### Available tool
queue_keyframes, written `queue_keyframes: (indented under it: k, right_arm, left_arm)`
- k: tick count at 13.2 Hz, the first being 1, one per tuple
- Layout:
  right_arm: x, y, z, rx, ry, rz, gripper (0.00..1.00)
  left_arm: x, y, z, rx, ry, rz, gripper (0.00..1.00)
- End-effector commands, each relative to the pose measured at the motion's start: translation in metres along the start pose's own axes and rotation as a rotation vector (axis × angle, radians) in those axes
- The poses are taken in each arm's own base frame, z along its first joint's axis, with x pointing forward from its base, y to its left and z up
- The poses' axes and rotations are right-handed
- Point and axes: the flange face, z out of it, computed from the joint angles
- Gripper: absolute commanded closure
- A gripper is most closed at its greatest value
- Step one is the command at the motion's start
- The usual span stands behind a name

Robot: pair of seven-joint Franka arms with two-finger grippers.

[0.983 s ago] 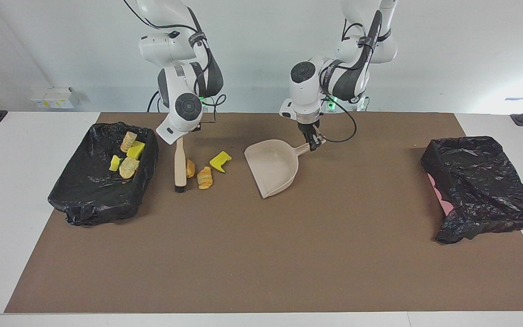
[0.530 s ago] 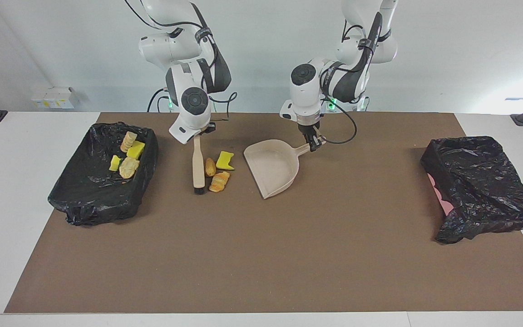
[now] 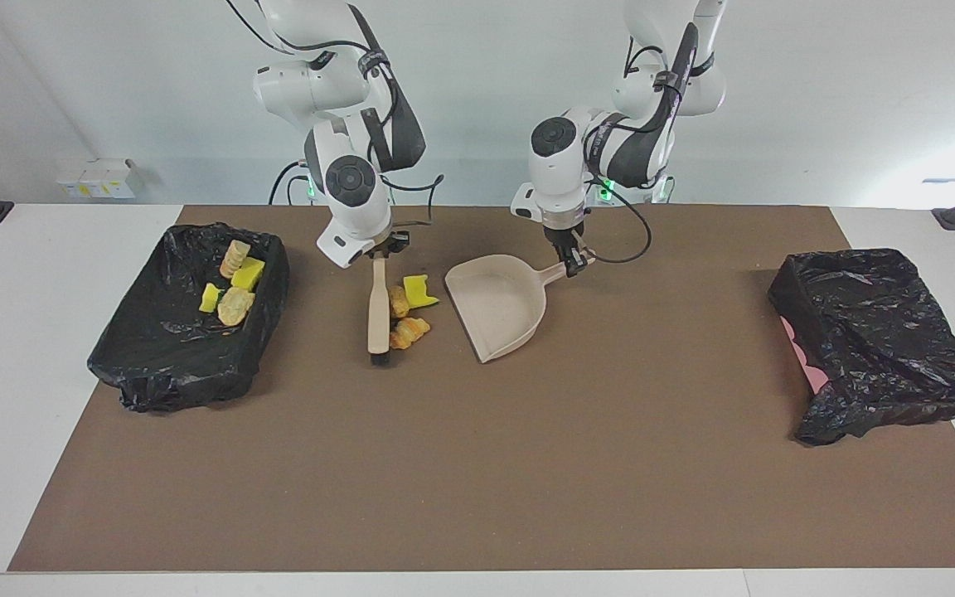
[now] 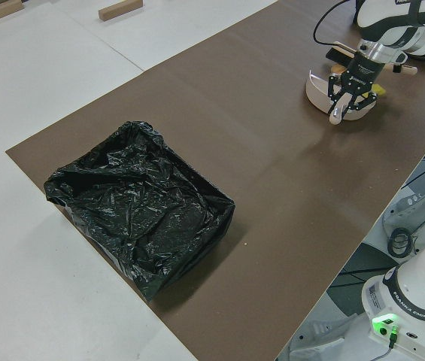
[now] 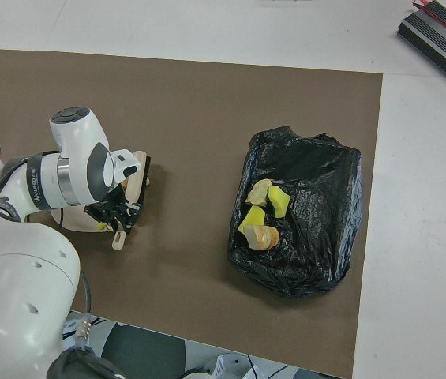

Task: Sweep and dump trash in bin
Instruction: 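Brush the chunks into the dustpan held by the left gripper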

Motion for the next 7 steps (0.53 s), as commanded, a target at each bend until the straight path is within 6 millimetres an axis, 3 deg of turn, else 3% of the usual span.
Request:
queue_keyframes:
  k: [1, 4, 5, 7]
  right_arm:
    - [-0.006, -0.031, -0.003, 0.053, 0.007, -0.015, 1.00]
    - [0.000, -0.033, -0.011, 0.069, 0.017, -0.002, 1.00]
    - [0.007, -0.025, -0.015, 0.049, 0.018, 0.003, 1.00]
    - [0.017, 0.007, -0.044, -0.087, 0.045, -0.009, 1.00]
  left_arm:
    - [0.001, 0.003, 0.005, 0.012, -0.022, 0.005, 1.00]
    - [0.002, 0.002, 0.008, 0.006, -0.017, 0.007, 1.00]
    - [0.002, 0.001, 0.008, 0.007, -0.014, 0.005, 1.00]
    - [0.002, 0.000, 0.009, 0.005, -0.012, 0.002, 1.00]
